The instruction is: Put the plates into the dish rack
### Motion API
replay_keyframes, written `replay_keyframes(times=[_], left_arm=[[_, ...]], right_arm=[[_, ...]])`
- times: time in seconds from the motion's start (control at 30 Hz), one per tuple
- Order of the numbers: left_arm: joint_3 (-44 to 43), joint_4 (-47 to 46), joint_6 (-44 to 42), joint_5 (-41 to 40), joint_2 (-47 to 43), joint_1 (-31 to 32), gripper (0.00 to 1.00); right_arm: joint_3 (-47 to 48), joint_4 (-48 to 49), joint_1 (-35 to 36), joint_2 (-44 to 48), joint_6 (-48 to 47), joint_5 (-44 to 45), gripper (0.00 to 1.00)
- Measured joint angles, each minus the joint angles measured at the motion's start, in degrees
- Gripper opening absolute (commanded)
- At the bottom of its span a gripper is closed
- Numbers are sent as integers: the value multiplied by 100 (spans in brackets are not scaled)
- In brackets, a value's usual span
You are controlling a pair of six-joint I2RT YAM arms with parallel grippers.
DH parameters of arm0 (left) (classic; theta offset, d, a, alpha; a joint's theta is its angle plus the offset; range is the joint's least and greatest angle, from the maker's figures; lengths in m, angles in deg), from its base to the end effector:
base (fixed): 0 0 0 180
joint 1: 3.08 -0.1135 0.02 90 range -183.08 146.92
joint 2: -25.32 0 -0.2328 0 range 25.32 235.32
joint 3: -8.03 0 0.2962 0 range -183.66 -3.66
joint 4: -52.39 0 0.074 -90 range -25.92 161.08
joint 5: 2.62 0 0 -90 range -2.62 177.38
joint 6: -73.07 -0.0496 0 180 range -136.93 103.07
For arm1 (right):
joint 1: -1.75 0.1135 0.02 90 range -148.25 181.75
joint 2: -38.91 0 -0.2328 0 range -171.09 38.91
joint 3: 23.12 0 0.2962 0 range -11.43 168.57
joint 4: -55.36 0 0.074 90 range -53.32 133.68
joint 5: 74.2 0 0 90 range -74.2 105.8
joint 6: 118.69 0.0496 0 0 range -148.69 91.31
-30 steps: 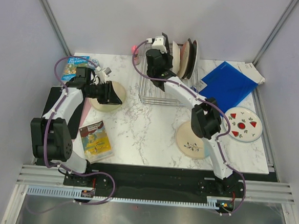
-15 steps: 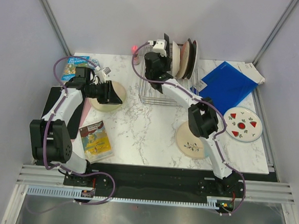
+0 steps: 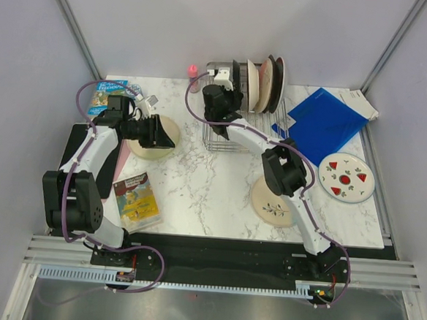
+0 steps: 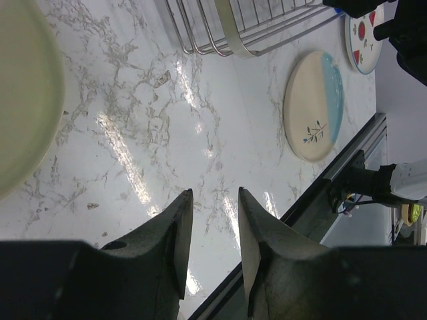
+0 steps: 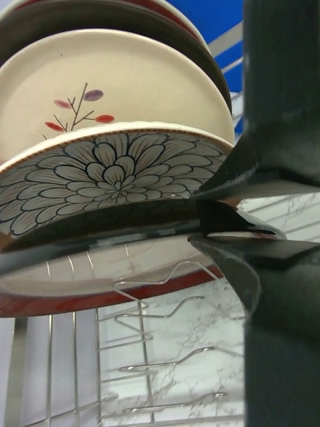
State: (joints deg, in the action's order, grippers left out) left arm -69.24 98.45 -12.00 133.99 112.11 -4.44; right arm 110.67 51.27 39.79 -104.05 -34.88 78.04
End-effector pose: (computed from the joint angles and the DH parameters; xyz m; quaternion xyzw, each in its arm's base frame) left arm 0.3609 -0.0275 0.2078 0.0687 0.8824 -0.3862 0.2598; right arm 0.4939 0.3307 0.1843 0.0445 0.7426 -0.2438 0.6222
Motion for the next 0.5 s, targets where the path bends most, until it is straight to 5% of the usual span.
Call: replay_keyframes(times=[0.23,0.5], left_arm=[[-2,-26,2,-131,2,0,49],[-247,-26,-33,-1082,190,-57,61]], right_arm=[[-660,514,46,354,-831,240,43],[-1646,975,76,2170,-1462,203,43]])
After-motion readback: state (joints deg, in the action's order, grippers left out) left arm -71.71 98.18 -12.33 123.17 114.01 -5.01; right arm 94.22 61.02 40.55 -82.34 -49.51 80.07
